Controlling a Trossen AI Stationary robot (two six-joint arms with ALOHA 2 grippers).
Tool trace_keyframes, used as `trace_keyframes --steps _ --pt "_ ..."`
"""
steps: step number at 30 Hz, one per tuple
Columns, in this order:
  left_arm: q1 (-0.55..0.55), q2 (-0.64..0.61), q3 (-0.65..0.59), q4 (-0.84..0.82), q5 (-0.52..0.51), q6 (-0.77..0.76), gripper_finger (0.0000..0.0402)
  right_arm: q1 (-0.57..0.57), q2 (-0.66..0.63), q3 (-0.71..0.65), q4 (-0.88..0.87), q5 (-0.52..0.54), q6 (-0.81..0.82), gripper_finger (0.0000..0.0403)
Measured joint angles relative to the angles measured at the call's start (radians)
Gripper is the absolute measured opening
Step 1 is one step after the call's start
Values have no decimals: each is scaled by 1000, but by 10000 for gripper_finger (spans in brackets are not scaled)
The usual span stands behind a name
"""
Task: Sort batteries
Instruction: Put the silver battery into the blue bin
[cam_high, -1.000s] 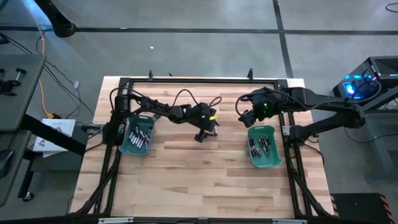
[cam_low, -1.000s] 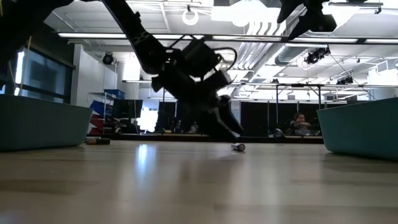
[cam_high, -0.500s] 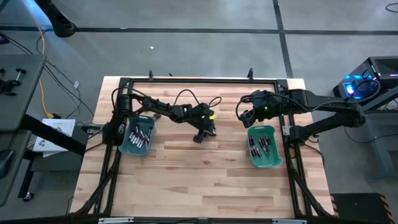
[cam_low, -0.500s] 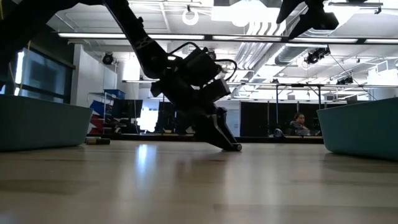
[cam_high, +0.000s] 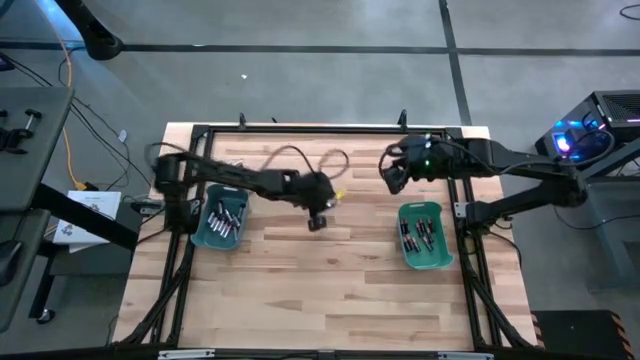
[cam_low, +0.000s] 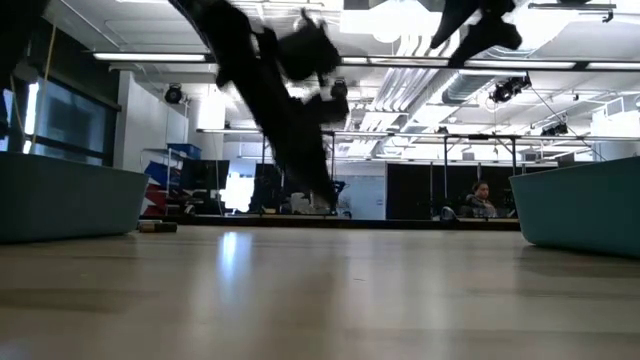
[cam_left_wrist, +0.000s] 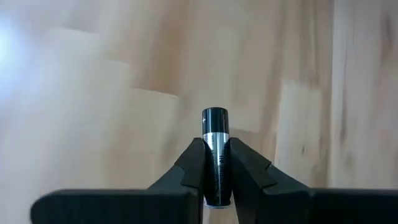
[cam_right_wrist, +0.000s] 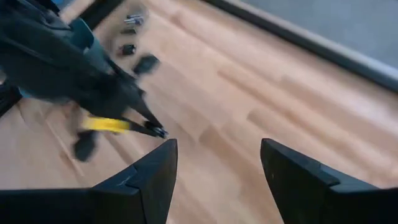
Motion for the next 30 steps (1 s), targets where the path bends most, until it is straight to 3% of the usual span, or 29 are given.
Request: trace_keyframes --steps 10,15,19,24,30 --pt "-125 -401 5 -573 -340 -662 35 -196 8 0 273 -87 -358 224" --pt "-268 -508 4 -951 -364 -1099 35 -284 44 0 394 -227 -481 224" --pt "-371 -575 -23 -1158 -300 -1427 35 -330 86 0 441 -332 -518 224" --pt "-423 -720 -187 -1152 -189 -1679 35 -361 130 0 456 -414 -560 224" --pt "-382 -879 -425 -963 -188 -1735 35 -369 138 0 489 -423 -579 224"
